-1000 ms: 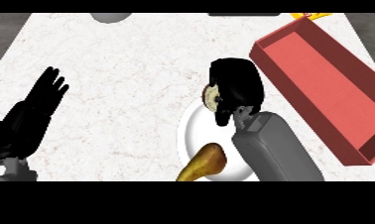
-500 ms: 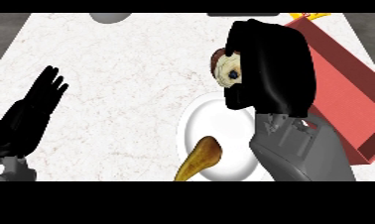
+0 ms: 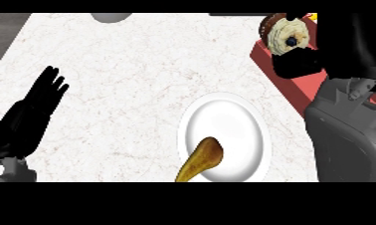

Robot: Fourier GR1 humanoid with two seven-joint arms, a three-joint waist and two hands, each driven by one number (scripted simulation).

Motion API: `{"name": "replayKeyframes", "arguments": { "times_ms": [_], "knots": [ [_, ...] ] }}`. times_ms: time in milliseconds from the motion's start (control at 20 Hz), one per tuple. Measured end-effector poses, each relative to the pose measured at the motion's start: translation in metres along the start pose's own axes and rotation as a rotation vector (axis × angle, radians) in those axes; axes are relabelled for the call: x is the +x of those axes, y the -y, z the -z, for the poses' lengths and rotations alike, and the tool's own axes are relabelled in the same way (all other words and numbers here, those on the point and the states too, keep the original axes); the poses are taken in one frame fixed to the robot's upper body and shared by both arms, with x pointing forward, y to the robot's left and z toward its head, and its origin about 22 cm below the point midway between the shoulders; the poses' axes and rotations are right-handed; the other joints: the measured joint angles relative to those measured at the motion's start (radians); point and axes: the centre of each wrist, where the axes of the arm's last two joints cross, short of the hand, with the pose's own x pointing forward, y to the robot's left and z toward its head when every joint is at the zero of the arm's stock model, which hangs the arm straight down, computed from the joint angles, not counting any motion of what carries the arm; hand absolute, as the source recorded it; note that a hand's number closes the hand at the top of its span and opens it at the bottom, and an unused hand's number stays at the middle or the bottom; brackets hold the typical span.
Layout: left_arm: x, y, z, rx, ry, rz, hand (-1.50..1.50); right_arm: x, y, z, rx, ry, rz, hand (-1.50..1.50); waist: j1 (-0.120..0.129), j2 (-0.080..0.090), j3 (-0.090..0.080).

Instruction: Pick the cupcake from the plate and place it in the cardboard box

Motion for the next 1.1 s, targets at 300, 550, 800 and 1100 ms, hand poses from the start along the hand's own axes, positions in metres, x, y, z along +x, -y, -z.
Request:
{"name": "replayKeyframes", "arguments": {
  "times_ms": [300,550,800,1100],
  "knots": [
    [-0.005,-0.001,0.0,-0.003,0.008,0.0,0.0,-0.04,0.001,0.031,0.023,-0.038,-0.055,1.5,0.002,0.002,0.0],
    [-0.006,0.002,0.006,-0.002,0.008,0.0,0.0,-0.067,-0.02,0.051,0.018,-0.033,-0.057,1.5,0.005,0.003,0.0],
    [-0.004,-0.005,0.001,-0.005,0.009,0.0,0.0,-0.09,-0.048,0.064,0.039,-0.037,-0.046,1.5,0.007,0.003,0.0],
    [-0.007,0.002,0.002,-0.004,0.006,-0.003,0.0,-0.124,-0.085,0.076,0.151,-0.076,-0.002,1.5,0.006,0.004,0.001]
  ]
}}
